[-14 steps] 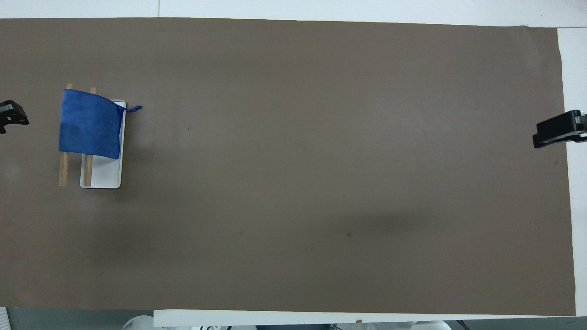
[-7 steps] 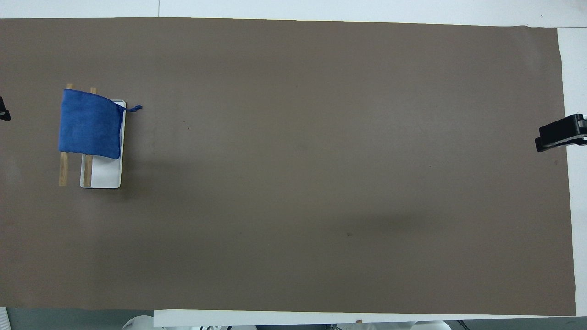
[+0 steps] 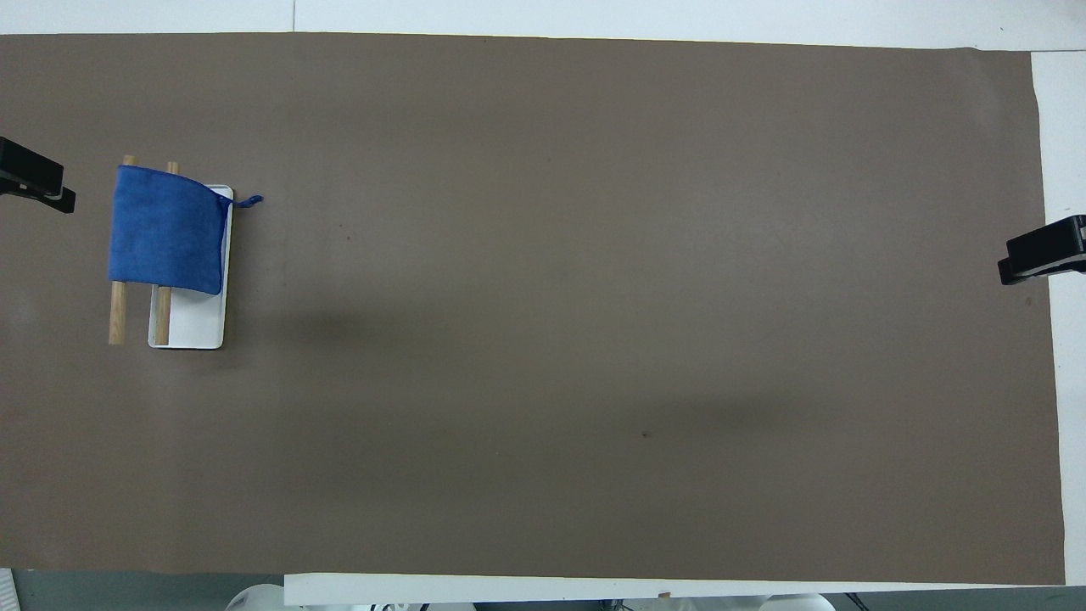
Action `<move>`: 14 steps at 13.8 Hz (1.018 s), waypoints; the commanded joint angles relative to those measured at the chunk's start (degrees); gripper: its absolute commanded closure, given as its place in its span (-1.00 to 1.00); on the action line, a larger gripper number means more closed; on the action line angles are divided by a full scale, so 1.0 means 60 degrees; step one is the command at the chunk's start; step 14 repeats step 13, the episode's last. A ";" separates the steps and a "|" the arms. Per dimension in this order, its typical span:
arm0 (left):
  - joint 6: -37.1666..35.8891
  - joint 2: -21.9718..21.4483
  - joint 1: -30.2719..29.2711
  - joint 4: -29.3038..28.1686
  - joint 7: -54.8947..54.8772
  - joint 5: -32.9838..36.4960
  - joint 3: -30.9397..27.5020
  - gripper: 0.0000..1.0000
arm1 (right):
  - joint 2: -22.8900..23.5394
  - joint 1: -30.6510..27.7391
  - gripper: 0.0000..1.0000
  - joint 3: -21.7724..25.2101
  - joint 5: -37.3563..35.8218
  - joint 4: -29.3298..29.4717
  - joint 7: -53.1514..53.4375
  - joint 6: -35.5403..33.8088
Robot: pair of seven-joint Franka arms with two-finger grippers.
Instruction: Right arm passes towel to left arm to hang
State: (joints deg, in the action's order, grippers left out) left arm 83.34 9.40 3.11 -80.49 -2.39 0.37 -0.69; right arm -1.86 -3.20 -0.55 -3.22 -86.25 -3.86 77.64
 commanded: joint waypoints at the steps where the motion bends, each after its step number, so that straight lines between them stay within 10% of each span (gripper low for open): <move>1: -0.0267 0.0132 0.0111 0.0349 -0.0262 0.0040 -0.0060 -1.00 | -0.0261 -0.0023 -1.00 -0.0055 0.0009 -0.0288 -0.0162 -0.0020; 14: 0.0143 -0.1141 0.0303 -0.1319 -0.0218 0.0304 -0.0046 -1.00 | -0.0261 -0.0038 -1.00 -0.0055 0.0009 -0.0288 -0.0162 -0.0020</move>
